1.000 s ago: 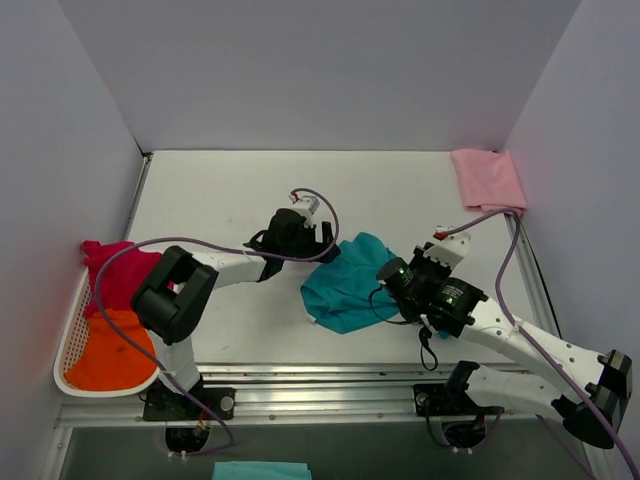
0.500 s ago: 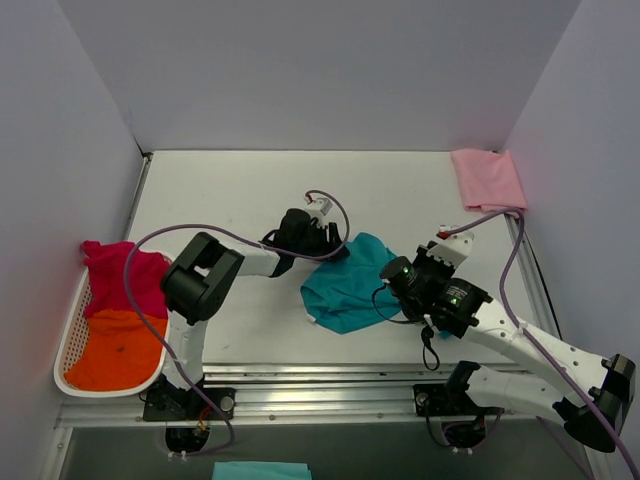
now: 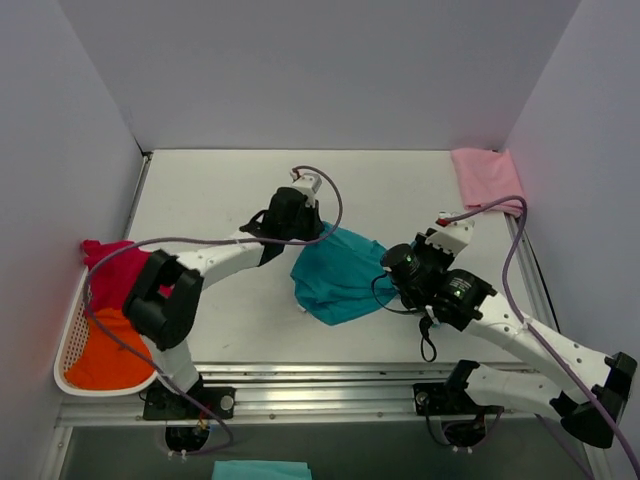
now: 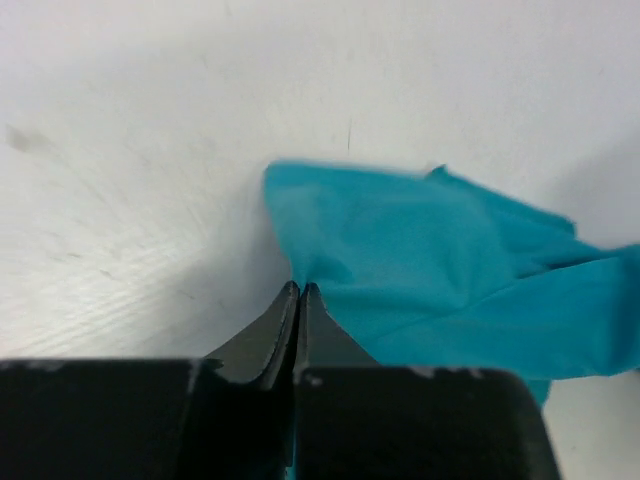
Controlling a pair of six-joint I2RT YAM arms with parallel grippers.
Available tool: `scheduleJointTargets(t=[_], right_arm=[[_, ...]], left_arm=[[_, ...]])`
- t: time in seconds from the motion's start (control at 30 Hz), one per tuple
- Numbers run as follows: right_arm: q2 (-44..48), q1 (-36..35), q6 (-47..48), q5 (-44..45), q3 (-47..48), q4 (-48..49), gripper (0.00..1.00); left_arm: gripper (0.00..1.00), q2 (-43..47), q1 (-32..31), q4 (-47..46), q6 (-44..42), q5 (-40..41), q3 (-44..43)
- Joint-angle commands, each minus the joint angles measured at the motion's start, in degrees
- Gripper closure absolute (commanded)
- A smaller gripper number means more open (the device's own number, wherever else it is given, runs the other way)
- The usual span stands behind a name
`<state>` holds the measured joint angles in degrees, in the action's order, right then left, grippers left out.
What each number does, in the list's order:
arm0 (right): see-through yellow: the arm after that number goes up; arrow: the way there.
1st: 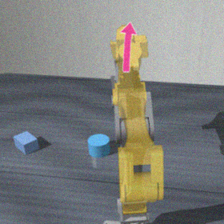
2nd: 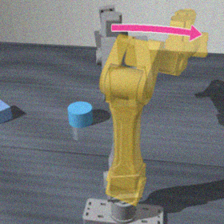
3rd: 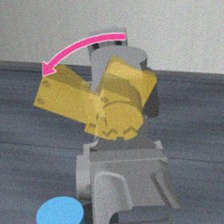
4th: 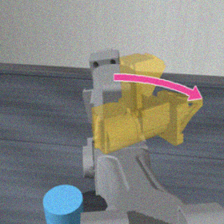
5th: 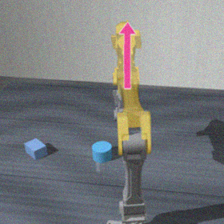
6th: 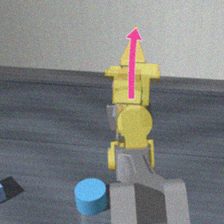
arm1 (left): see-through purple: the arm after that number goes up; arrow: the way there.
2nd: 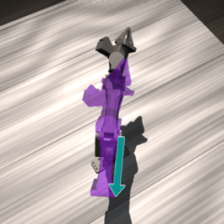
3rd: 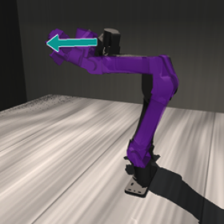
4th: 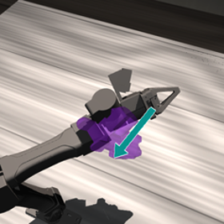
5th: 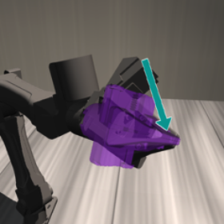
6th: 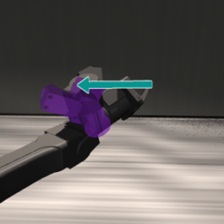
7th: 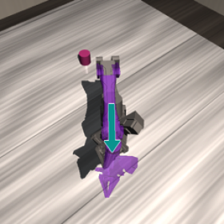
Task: Fold and stack the t-shirts
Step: Flatten the tshirt out
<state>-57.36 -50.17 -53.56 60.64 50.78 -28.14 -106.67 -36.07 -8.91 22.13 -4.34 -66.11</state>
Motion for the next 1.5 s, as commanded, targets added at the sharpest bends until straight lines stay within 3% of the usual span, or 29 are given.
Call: scheduleJointTargets(t=[0.0, 0.17, 0.2, 0.43, 0.6, 0.83, 0.97, 1.13, 1.2, 1.23, 1.27, 1.33, 1.4, 1.47], right_arm=[[0.9, 0.3, 4.4, 4.0, 7.5, 0.7, 1.00], [4.1, 0.3, 13.1, 1.2, 13.8, 4.6, 1.00], [5.0, 0.1, 19.7, -0.7, 14.5, 9.5, 1.00], [13.3, -0.2, 37.4, -24.1, 17.9, 26.7, 1.00], [15.9, -0.1, 45.7, -45.8, 22.2, 38.4, 1.00], [13.8, 0.3, 52.9, -55.9, 28.5, 47.4, 1.00], [7.7, 0.3, 59.7, -50.6, 30.9, 50.6, 1.00], [-11.0, 1.4, 68.1, -30.5, 36.4, 52.4, 1.00], [-18.4, 9.3, 61.3, -32.4, 36.7, 51.0, 1.00], [-20.8, 13.0, 57.3, -34.7, 36.3, 50.3, 1.00], [-23.0, 20.6, 53.9, -39.3, 35.6, 50.6, 1.00], [-30.4, 26.2, 45.0, -41.1, 32.9, 51.7, 1.00], [-35.9, 31.8, 41.0, -41.2, 32.3, 52.2, 1.00], [-44.5, 34.3, 37.1, -41.5, 33.9, 50.7, 1.00]], left_arm=[[0.98, 14.5, 0.0, 9.0, -6.6, 10.7, -7.5], [0.98, 29.9, -0.4, 17.7, -9.6, 14.6, -9.7], [0.98, 31.9, -0.6, 19.7, -9.9, 15.3, -9.8], [0.98, 48.6, -1.5, 27.6, -11.4, 13.4, -14.2], [0.98, 56.3, -1.9, 30.4, -12.8, 5.1, -20.9], [0.98, 61.3, -1.9, 24.2, -18.7, -7.2, -25.0], [0.98, 63.1, -1.9, 18.1, -27.3, -9.2, -20.1], [0.98, 52.0, -0.4, 16.0, -33.5, 0.1, -18.2], [0.98, 44.8, 4.0, 13.9, -30.9, -2.8, -16.2], [0.98, 42.2, 11.9, 12.1, -25.1, -6.3, -14.9], [0.98, 39.7, 16.0, 5.5, -21.8, -14.6, -13.3], [0.98, 30.2, 21.6, -0.6, -15.5, -18.6, -9.0], [0.98, 17.6, 25.2, -1.8, -15.0, -17.2, -10.2], [0.98, 8.2, 26.8, 2.3, -15.3, -17.5, -18.1]])
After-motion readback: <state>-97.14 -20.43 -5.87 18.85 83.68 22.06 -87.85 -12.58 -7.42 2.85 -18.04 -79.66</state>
